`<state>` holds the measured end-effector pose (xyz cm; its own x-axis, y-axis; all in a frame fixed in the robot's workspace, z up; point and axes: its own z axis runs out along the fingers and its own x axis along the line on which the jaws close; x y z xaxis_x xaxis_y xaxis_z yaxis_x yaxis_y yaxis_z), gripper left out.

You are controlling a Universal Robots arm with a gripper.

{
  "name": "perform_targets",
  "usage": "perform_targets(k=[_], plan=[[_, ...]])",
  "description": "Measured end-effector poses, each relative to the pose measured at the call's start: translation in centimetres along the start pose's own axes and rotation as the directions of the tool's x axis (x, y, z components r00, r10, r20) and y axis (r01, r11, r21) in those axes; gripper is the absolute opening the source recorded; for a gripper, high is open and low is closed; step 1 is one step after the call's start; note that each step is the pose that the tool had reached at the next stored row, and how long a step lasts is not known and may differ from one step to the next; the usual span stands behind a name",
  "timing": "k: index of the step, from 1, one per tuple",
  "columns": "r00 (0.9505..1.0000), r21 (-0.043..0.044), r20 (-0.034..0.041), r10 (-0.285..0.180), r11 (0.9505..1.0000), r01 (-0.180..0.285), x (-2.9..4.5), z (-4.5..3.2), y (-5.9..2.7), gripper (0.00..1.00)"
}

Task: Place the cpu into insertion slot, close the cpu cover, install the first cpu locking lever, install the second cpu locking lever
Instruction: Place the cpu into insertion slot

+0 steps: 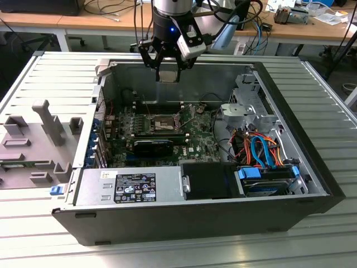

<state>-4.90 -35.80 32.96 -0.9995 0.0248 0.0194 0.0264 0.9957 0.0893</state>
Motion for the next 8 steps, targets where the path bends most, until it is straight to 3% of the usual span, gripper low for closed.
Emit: perform_targets(k=[8], plan=[[1.0,0.0,0.0,0.0,1.0,0.0,-0.01,0.02,-0.2,0.54]])
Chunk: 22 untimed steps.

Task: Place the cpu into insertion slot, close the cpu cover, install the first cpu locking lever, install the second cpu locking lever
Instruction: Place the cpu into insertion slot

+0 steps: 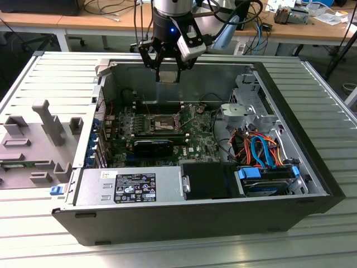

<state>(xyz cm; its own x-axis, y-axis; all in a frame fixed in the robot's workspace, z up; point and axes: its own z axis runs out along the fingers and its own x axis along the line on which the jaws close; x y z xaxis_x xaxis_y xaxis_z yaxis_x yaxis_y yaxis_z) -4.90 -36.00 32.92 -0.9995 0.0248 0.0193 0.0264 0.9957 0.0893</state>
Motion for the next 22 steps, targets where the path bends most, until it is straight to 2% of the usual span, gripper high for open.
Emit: perform_targets(k=[22], plan=[[1.0,0.0,0.0001,0.0,1.0,0.0,-0.02,0.06,-0.58,0.54]])
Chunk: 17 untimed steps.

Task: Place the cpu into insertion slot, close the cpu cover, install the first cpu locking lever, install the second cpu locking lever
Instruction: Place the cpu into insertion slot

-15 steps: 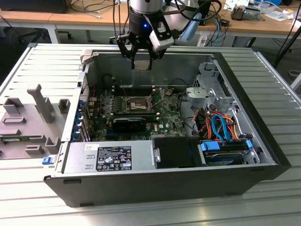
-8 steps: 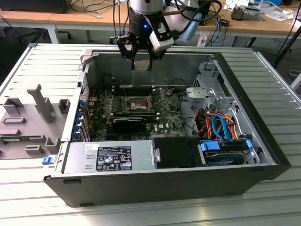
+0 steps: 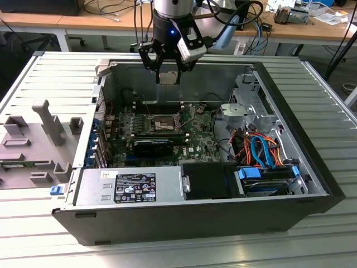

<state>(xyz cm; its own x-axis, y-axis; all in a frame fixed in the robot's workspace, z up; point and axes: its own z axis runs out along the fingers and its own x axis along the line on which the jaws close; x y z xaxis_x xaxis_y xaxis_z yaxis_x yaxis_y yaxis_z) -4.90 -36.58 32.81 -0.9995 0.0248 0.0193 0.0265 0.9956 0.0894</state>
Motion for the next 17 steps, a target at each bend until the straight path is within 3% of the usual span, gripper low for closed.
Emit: perform_targets(k=[17], plan=[[1.0,0.0,0.0,0.0,1.0,0.0,-0.01,0.05,-0.34,0.54]])
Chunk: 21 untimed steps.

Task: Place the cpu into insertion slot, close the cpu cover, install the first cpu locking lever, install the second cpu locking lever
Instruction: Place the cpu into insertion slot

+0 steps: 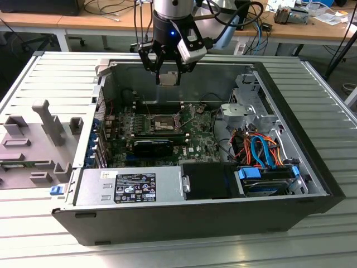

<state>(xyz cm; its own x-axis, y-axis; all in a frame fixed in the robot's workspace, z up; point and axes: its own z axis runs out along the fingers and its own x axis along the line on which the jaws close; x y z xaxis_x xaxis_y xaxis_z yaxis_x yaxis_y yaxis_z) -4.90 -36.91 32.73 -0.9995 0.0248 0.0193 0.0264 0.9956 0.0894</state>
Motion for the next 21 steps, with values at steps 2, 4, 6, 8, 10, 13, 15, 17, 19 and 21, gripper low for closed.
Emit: perform_targets(k=[2,4,6,8,10,13,15,17,19,21], plan=[[1.0,0.0,0.0,0.0,1.0,0.0,0.0,0.04,-0.12,0.54],[1.0,0.0,0.0,0.0,1.0,0.0,-0.01,0.07,-0.2,0.54],[1.0,0.0,0.0,0.0,1.0,0.0,-0.01,0.08,-0.24,0.54],[1.0,0.0,0.0,0.0,1.0,0.0,-0.01,0.09,-0.26,0.54],[1.0,0.0,0.0,0.0,1.0,0.0,-0.01,0.1,-0.29,0.54],[1.0,0.0,0.0,0.0,1.0,0.0,-0.01,0.11,-0.33,0.54],[1.0,0.0,-0.0001,0.0,1.0,0.0,-0.01,0.12,-0.37,0.54],[1.0,0.0,0.0,0.0,1.0,0.0,-0.02,0.44,-0.54,0.54],[1.0,0.0001,0.0,0.0,1.0,0.0,-0.02,0.47,-0.55,0.54],[1.0,0.0001,0.0,0.0,1.0,0.0,-0.02,0.5,-0.55,0.54]])
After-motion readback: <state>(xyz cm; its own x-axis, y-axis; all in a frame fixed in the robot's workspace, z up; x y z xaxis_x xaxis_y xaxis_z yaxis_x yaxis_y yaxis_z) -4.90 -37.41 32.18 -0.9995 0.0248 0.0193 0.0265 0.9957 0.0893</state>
